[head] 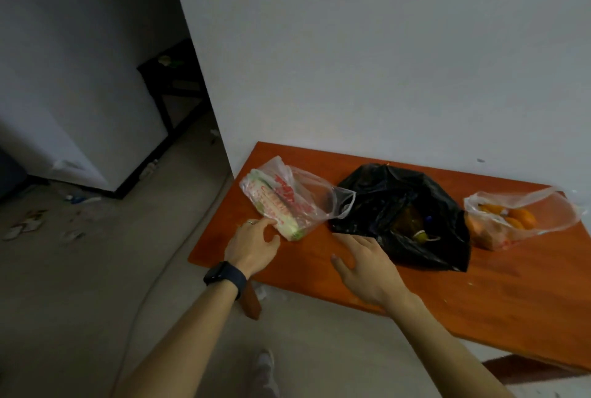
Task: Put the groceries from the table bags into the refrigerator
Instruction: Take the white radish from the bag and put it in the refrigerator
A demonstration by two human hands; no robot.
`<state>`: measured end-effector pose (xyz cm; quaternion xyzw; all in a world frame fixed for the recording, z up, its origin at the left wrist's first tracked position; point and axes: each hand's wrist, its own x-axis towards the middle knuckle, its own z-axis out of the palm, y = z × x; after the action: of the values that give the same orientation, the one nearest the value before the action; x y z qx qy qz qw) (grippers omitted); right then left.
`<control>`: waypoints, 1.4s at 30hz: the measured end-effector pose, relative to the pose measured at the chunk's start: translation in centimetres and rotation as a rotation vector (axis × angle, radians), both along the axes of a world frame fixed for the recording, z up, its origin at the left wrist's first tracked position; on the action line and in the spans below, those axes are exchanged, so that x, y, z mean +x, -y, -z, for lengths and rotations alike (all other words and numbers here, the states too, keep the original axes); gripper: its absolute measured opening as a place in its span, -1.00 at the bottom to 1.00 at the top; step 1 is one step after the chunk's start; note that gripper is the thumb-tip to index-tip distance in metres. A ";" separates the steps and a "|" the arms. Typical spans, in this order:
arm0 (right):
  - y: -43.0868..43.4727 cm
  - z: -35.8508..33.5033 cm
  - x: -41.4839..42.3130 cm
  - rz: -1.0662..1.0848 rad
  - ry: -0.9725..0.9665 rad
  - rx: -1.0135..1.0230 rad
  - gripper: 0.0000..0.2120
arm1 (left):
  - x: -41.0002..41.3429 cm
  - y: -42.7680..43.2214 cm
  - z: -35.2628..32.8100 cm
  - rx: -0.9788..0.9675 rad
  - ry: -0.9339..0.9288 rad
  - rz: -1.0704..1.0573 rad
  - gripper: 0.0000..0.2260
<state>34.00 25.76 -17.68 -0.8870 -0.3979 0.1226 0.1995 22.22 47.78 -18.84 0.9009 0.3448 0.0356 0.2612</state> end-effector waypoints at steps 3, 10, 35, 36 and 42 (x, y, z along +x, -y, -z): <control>-4.7 2.1 2.4 0.026 -0.079 -0.081 -0.44 | 3.7 -4.8 2.2 0.077 -0.086 0.106 -0.63; -13.6 5.3 6.6 0.156 -0.234 -0.180 -0.32 | 12.6 -14.4 4.9 0.369 -0.325 0.543 -0.26; -20.5 15.4 4.8 0.254 -0.422 -0.358 -0.53 | 14.2 -22.0 10.8 0.348 -0.521 1.073 -0.37; -20.3 15.8 4.6 0.249 -0.414 -0.389 -0.55 | 14.6 -21.6 10.7 0.354 -0.511 1.069 -0.46; -18.9 19.1 2.9 0.273 -0.420 -0.386 -0.48 | 18.0 -18.8 11.2 0.642 -0.486 1.249 -0.61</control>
<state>36.91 44.63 -36.78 -0.9091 -0.1945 0.3484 0.1200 40.26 66.61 -30.01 0.9437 -0.2109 -0.2210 -0.1271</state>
